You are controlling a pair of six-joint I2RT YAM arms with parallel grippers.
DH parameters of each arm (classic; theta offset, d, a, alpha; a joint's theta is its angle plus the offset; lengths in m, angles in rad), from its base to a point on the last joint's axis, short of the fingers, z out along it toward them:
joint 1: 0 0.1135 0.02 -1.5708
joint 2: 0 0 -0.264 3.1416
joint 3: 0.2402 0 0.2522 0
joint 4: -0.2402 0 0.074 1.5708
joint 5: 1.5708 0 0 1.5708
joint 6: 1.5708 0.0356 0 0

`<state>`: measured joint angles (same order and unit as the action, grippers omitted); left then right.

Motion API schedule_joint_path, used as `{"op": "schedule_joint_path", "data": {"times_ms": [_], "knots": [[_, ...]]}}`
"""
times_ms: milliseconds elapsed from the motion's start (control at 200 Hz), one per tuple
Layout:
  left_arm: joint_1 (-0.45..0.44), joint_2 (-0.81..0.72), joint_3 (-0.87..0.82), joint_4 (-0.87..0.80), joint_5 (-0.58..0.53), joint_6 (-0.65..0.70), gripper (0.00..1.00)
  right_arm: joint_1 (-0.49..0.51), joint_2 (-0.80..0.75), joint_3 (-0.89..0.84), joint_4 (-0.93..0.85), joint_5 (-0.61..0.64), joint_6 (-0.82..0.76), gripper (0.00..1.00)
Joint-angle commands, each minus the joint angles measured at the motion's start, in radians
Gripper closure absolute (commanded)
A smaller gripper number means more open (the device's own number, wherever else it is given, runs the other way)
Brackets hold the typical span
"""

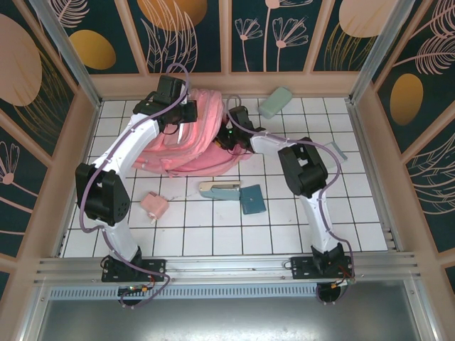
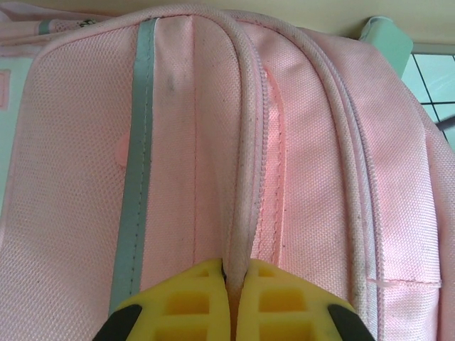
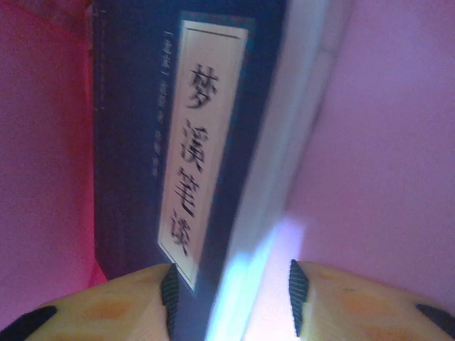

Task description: Pack the student bag

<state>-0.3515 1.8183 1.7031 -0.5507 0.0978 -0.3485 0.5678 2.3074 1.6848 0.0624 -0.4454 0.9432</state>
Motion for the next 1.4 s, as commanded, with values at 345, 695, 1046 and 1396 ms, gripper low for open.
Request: {"op": "schedule_joint_path", "data": {"times_ms": [345, 695, 1046, 1396], "knots": [[0.008, -0.053, -0.003, 0.067, 0.133, -0.047, 1.00, 0.071, 0.219, 0.384, 0.000, -0.039, 0.057, 0.73], [0.009, -0.055, -0.031, 0.048, 0.017, -0.017, 1.00, 0.064, 0.171, 0.386, -0.068, -0.042, -0.004, 0.53], [0.009, -0.026, -0.052, 0.052, -0.055, -0.005, 1.00, 0.009, -0.223, -0.087, -0.052, 0.053, -0.161, 0.44], [0.009, -0.013, -0.148, 0.143, 0.109, -0.062, 0.83, -0.210, -0.644, -0.529, -0.128, 0.203, -0.293, 0.44]]}}
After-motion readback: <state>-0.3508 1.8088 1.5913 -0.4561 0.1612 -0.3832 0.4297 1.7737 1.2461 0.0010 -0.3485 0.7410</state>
